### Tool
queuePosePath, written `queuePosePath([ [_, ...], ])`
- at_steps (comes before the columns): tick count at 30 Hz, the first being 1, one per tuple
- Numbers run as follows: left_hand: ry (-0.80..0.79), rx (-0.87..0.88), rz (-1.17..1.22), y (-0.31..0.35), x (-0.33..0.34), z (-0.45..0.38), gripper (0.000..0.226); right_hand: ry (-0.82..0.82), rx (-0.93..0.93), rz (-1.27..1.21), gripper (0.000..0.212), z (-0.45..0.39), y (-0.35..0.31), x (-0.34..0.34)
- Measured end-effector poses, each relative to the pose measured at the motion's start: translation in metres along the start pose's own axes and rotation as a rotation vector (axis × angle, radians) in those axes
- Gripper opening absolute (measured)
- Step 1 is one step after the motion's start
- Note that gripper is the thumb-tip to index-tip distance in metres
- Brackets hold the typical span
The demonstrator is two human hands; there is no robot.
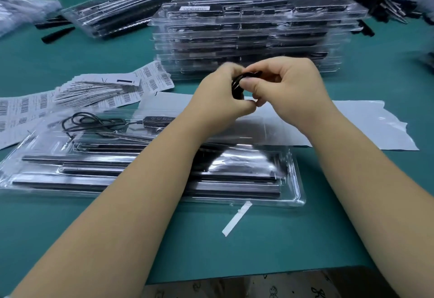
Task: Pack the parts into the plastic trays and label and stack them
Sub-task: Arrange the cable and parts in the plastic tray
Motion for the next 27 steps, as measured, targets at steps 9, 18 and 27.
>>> queuePosePath([
  [9, -0.112, 0.039, -0.103, 0.003, -0.012, 0.008, 0.009, -0.056, 0.017, 0.043, 0.01, -0.003, 0.01, 0.0],
  [18, -0.245, 0.125, -0.35, 0.011, -0.013, 0.013, 0.015, -0.016, 0.042, 0.026, 0.01, -0.002, 0.014, -0.004],
  [27, -0.267, -0.06, -0.412, -0.005, -0.001, 0.007, 0.018, -0.318, 0.35, 0.553, 0.04, 0.002, 0.042, -0.011],
])
Point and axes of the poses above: each hand's wrist, its own z-axis away from the middle knuckle, its own x-axis out of the palm, y = z × x, the point moved 8 cm from there along -z, towards the middle knuckle, and after that the axes turned 9 degrees about x, right-handed, at the moved point
